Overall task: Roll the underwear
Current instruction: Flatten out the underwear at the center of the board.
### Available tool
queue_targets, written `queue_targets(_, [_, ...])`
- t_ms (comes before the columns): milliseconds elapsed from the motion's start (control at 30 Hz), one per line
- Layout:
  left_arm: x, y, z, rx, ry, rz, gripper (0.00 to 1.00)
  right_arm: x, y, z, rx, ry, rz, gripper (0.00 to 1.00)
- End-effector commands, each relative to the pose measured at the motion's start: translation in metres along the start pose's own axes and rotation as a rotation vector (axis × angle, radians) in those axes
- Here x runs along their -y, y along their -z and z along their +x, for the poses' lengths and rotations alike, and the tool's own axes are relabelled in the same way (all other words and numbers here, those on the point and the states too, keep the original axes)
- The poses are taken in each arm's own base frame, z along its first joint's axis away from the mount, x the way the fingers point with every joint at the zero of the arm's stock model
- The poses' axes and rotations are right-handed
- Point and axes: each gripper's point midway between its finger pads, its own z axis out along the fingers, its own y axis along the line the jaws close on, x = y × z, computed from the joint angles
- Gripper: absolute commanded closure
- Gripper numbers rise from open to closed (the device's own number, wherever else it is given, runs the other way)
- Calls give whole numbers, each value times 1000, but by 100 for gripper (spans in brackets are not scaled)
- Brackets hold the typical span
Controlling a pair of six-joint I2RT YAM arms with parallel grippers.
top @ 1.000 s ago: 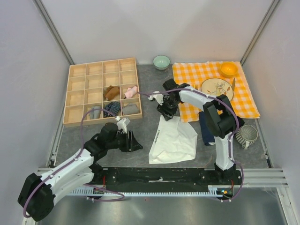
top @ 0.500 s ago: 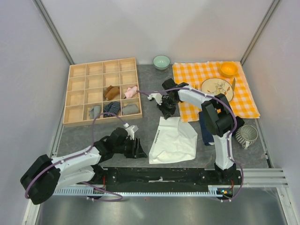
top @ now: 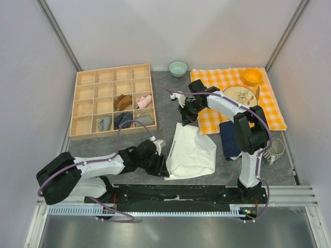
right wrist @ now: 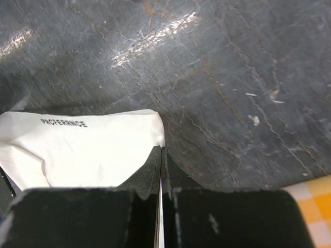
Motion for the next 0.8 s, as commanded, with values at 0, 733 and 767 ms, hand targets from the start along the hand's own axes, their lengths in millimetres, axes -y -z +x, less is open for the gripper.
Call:
queue_targets(0, [-7, -11, 1, -25, -21, -73, 51, -6, 12, -17, 86, 8, -19, 100])
queue_targets(733, [-42, 39, -19, -67, -125, -487, 98, -22, 60, -44, 228, 43, -13, 100])
queue_targets(767, [-36, 46, -25, -55, -137, -488, 98, -24, 64, -47, 241, 47, -8, 100])
